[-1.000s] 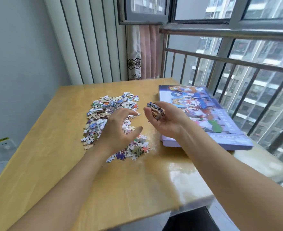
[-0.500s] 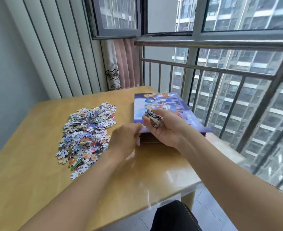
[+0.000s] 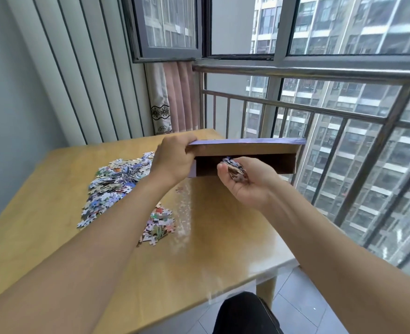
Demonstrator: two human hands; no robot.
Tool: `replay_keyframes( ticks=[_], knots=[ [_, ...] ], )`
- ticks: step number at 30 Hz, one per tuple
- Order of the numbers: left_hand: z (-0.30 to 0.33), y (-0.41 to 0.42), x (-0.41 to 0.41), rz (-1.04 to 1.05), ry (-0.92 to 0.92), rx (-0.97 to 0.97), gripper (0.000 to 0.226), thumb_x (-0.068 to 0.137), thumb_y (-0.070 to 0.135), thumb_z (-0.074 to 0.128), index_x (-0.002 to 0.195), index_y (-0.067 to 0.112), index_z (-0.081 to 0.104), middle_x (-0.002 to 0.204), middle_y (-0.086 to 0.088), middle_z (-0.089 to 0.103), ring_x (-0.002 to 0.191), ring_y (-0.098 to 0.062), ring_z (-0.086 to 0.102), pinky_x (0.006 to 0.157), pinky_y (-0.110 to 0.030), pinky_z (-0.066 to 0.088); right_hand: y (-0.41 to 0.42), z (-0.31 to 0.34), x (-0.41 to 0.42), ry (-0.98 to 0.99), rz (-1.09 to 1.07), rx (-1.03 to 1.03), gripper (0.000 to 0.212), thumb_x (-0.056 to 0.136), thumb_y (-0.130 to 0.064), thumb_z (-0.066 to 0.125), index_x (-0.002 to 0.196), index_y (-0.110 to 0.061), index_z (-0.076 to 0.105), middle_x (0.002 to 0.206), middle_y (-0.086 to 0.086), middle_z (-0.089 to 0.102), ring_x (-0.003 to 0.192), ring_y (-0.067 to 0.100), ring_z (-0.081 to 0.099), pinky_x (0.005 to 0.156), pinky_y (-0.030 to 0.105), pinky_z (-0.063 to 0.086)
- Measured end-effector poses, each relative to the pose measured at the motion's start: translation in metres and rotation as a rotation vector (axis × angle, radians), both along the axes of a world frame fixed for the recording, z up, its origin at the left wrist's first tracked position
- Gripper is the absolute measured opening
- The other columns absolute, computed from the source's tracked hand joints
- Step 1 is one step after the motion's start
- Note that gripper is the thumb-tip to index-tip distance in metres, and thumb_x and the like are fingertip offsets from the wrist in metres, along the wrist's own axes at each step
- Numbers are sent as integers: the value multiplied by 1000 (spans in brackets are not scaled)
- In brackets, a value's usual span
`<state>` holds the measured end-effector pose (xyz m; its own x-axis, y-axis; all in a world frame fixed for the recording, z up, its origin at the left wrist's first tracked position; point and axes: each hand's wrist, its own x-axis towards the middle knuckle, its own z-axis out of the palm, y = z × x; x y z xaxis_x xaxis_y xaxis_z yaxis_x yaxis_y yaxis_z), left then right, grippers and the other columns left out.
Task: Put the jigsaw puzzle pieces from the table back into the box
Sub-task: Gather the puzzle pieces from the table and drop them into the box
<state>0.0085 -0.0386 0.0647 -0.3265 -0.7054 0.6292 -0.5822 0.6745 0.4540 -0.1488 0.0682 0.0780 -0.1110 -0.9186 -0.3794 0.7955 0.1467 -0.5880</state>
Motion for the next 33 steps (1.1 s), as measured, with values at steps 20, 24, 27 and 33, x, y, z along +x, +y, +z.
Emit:
replay_keyframes(
  ticks=[20, 24, 27, 33],
  knots=[
    [35, 7, -8, -128, 175, 130, 14, 93, 20, 65, 80, 14, 69, 76, -18, 62, 68, -29, 53, 64, -44, 58, -38, 36, -24, -121, -309, -124, 89, 78, -87, 35, 122, -16, 66, 113, 17, 73, 103, 43, 69, 96, 61, 49],
    [43, 7, -4, -139, 268, 185, 13, 92, 16, 68, 82, 9, 70, 83, -28, 61, 68, -21, 50, 60, -57, 57, -35, 39, -32, -42, -250, -264, 95, 80, -89, 27, 127, -16, 66, 118, 14, 72, 111, 35, 68, 99, 49, 51],
    [44, 11, -4, -139, 300, 194, 11, 92, 16, 69, 82, 12, 71, 83, -25, 64, 71, -36, 57, 57, -52, 58, -31, 38, -39, 72, -154, -278, 101, 82, -88, 26, 141, -12, 55, 131, 14, 65, 121, 31, 61, 103, 42, 47],
    [41, 14, -7, -146, 283, 198, 13, 93, 18, 69, 83, 10, 71, 84, -25, 64, 72, -28, 56, 55, -49, 58, -35, 28, -46, 410, -139, -163, 63, 98, -48, 48, 143, -6, 46, 133, 12, 61, 124, 21, 56, 116, 36, 38]
  ],
)
